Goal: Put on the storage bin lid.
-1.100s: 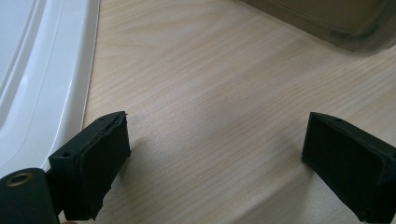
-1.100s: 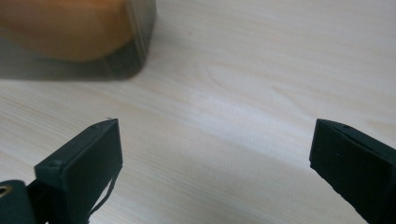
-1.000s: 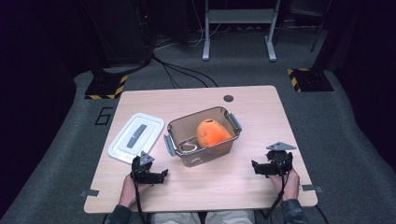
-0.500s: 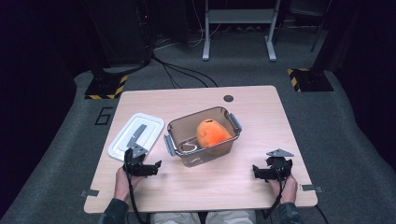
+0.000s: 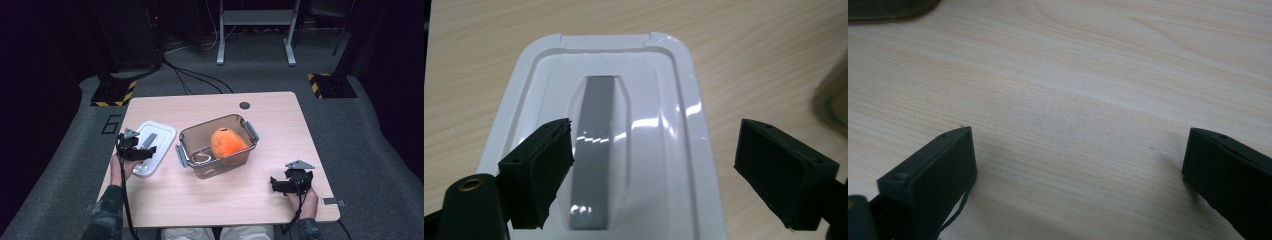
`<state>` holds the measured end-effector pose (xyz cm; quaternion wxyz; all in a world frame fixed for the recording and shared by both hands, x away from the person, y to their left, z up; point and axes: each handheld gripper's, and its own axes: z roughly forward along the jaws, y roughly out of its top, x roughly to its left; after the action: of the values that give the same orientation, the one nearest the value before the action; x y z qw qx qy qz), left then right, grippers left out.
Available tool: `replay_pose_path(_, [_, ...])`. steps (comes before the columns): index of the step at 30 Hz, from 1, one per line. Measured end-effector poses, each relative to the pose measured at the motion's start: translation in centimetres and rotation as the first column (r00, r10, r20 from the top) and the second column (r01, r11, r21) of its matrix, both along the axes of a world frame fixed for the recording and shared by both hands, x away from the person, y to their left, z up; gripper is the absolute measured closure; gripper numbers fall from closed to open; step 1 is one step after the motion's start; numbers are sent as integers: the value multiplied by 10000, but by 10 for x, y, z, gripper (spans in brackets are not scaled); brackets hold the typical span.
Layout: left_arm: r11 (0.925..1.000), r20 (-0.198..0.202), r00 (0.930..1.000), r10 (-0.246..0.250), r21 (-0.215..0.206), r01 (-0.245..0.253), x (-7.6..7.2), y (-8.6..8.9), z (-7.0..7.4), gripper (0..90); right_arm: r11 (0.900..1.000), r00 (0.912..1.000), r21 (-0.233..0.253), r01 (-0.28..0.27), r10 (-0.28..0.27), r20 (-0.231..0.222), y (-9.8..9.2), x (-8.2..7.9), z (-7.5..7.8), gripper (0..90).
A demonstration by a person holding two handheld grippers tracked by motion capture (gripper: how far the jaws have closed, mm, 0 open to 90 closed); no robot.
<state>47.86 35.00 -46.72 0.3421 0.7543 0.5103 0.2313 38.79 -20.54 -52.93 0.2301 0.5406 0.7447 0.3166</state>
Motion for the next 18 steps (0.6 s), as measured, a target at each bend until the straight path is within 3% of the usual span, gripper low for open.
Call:
replay_pose_path(7, [9998,-471,9989,-32,206,42,29,6,-8,156,9998,9998,2,-186,186,50,0,0,0,21])
replay_pose_path(11, [9993,-618,9981,-12,364,35,37,5,-15,326,9998,9998,8,-189,189,52,0,0,0,21])
replay_pose_path(15, [9978,-1020,9947,-154,622,218,42,4,-25,445,9998,9998,10,-186,186,45,0,0,0,21])
replay_pose_path(18, [9975,-853,9963,-68,691,127,42,6,-25,533,9998,9998,4,-186,186,48,0,0,0,21])
